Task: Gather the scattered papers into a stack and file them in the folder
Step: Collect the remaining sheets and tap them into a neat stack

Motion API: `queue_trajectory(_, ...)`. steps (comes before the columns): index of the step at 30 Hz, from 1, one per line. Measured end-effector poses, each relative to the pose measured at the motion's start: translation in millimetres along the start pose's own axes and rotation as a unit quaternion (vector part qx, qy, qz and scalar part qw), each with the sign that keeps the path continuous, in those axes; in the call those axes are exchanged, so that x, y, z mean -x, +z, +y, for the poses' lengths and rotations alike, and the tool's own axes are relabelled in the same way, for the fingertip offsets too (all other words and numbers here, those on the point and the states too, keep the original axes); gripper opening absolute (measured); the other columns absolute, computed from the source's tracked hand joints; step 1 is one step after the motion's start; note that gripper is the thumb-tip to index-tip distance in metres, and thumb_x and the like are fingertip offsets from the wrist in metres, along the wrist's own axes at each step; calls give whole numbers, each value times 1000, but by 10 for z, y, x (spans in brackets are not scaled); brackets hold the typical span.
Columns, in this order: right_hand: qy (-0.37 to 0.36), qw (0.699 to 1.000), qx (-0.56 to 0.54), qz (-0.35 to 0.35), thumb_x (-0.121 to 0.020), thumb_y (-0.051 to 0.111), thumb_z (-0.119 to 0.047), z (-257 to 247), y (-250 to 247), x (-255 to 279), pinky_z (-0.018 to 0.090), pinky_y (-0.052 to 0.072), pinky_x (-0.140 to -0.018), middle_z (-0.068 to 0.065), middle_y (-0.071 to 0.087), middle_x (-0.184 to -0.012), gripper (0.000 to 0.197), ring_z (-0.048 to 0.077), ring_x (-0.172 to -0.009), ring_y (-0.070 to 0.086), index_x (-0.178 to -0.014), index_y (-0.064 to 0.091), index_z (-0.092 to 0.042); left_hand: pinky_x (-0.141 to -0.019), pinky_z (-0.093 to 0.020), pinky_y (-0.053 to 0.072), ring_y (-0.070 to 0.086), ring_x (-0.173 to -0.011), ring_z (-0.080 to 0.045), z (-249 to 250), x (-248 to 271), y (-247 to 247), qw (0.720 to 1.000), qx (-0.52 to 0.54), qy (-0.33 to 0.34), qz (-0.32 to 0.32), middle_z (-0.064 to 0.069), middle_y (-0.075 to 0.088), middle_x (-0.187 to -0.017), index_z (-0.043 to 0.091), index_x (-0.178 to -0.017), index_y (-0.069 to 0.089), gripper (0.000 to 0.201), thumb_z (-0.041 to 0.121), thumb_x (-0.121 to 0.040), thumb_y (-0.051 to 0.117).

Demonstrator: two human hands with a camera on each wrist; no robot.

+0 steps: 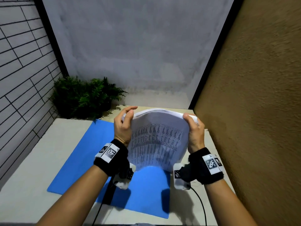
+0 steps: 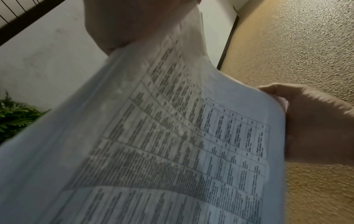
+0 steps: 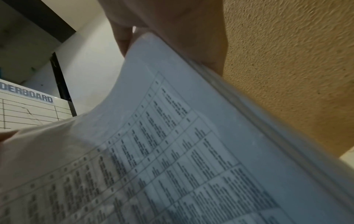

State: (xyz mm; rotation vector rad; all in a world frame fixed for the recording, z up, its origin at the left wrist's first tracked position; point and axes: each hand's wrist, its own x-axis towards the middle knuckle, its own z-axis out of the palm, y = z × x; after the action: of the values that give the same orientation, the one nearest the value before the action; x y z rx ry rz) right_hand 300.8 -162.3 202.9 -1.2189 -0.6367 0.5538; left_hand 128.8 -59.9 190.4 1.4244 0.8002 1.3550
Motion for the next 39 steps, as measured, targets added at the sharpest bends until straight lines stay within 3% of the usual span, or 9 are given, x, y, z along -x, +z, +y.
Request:
queue_trajectory(10, -4, 1000, -11, 8, -70, 49, -17, -66, 5, -49, 11, 40, -44, 0, 56, -70, 12, -5, -47, 52, -76, 59, -13, -71, -32, 39, 53, -82, -20, 29, -32, -19, 1000, 2, -7, -16, -10, 63, -94, 30, -85, 63, 32, 45, -67, 42)
queue_trajectory(14, -19, 999, 20, -23, -74, 54, -30, -52, -46, -26, 15, 45, -57, 1, 58, -86, 13, 2, -66, 56, -84, 60, -22, -83, -42, 42, 55, -90, -24, -3, -48, -59, 1000, 6, -5, -30, -9, 62, -97, 32, -89, 64, 29, 46, -71, 47)
queue_trajectory(19, -46, 998, 29, -40, -72, 58, -49, -62, -98, 7, 45, 44, -87, 13, 58, -106, 24, 27, -97, 54, -88, 64, -32, -82, -39, 42, 56, -89, -23, -9, -45, -70, 999, 1, -7, -35, -7, 63, -95, 31, -90, 64, 29, 46, -71, 47)
queue_trajectory(22, -37, 997, 29, -61, -65, 61, -62, -58, -123, 22, 29, 50, -75, 9, 59, -102, 39, 13, -87, 60, -91, 61, -33, -81, -44, 44, 56, -89, -25, -1, -47, -94, 999, 7, -13, -42, -8, 63, -93, 30, -92, 64, 32, 46, -71, 46)
queue_trajectory(25, -52, 996, 32, -60, -73, 54, -43, -25, -134, 20, 13, 47, -59, 0, 58, -94, 26, -5, -67, 59, -94, 57, -28, -74, -37, 43, 54, -84, -23, 34, -20, -95, 998, 19, -12, -53, -2, 61, -89, 30, -94, 62, 34, 47, -70, 45)
queue_trajectory(32, -76, 995, 48, -49, -72, 48, -23, -55, -120, -48, 10, 46, -65, -2, 62, -89, 22, -3, -76, 59, -91, 57, -28, -79, -40, 42, 55, -86, -25, 20, -24, -97, 998, 24, 1, -54, -4, 63, -92, 29, -94, 63, 34, 46, -69, 46)
queue_trajectory(34, -73, 995, 43, -55, -74, 52, -34, -49, -140, -41, 19, 47, -73, -2, 62, -90, 20, 1, -80, 60, -93, 57, -29, -74, -35, 45, 58, -81, -17, 34, -17, -102, 997, 40, -2, -63, -4, 62, -89, 27, -96, 62, 40, 52, -67, 50)
queue_trajectory(37, -60, 993, 33, -97, -55, 64, -72, 19, -222, -28, 27, 50, -79, 0, 60, -104, 61, 15, -94, 59, -104, 55, -36, -69, -20, 50, 60, -76, -2, -20, 7, -149, 994, 55, 2, -98, 3, 62, -92, 27, -102, 59, 68, 73, -51, 64)
queue_trajectory(39, -32, 991, 33, -123, -54, 76, -57, 88, -293, -13, 18, 53, -73, -2, 59, -107, 62, 10, -92, 62, -108, 53, -35, -73, -18, 53, 63, -82, 0, -102, 22, -203, 990, 40, -40, -125, 13, 68, -95, 29, -100, 61, 71, 67, -41, 75)
